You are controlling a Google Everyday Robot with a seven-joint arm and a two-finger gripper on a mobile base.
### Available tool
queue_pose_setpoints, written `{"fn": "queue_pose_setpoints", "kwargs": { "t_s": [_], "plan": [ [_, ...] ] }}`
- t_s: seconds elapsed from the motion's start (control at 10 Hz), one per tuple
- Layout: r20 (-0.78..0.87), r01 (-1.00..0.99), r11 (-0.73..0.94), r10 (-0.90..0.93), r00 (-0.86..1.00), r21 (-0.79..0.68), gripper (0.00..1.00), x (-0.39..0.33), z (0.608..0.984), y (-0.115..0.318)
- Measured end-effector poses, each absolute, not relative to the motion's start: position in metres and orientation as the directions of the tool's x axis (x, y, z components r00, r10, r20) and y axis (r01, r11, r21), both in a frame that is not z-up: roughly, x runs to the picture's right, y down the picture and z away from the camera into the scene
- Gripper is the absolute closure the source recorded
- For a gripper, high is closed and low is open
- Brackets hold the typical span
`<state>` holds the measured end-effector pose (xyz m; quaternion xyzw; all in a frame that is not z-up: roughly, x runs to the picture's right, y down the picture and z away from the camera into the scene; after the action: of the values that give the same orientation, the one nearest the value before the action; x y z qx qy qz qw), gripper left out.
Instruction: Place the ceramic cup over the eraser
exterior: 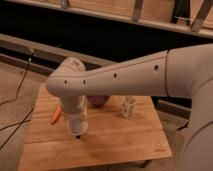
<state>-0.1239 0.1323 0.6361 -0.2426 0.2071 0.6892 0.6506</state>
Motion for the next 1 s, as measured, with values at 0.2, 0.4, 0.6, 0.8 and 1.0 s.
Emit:
{"fn": "queue_pose_setpoints", "kwargs": {
  "t_s": [0.2, 0.4, 0.6, 0.8, 1.0],
  "plan": [
    [-0.593, -0.998, -0.053, 0.805, -0.023, -0.034, 1.0, -0.117, 0.656, 0.137],
    [-0.565, -0.998, -0.041, 0.825, -0.004, -0.053, 1.0, -0.112, 0.675, 0.131],
    [-0.539, -0.996, -0.052, 0.843, -0.006, -0.071, 1.0, -0.109, 0.692, 0.123],
    [-0.535, -0.991, -0.09, 0.844, -0.026, -0.094, 1.0, -0.11, 0.704, 0.123],
    [-0.539, -0.982, -0.14, 0.84, -0.053, -0.123, 1.0, -0.112, 0.712, 0.127]
  ]
}}
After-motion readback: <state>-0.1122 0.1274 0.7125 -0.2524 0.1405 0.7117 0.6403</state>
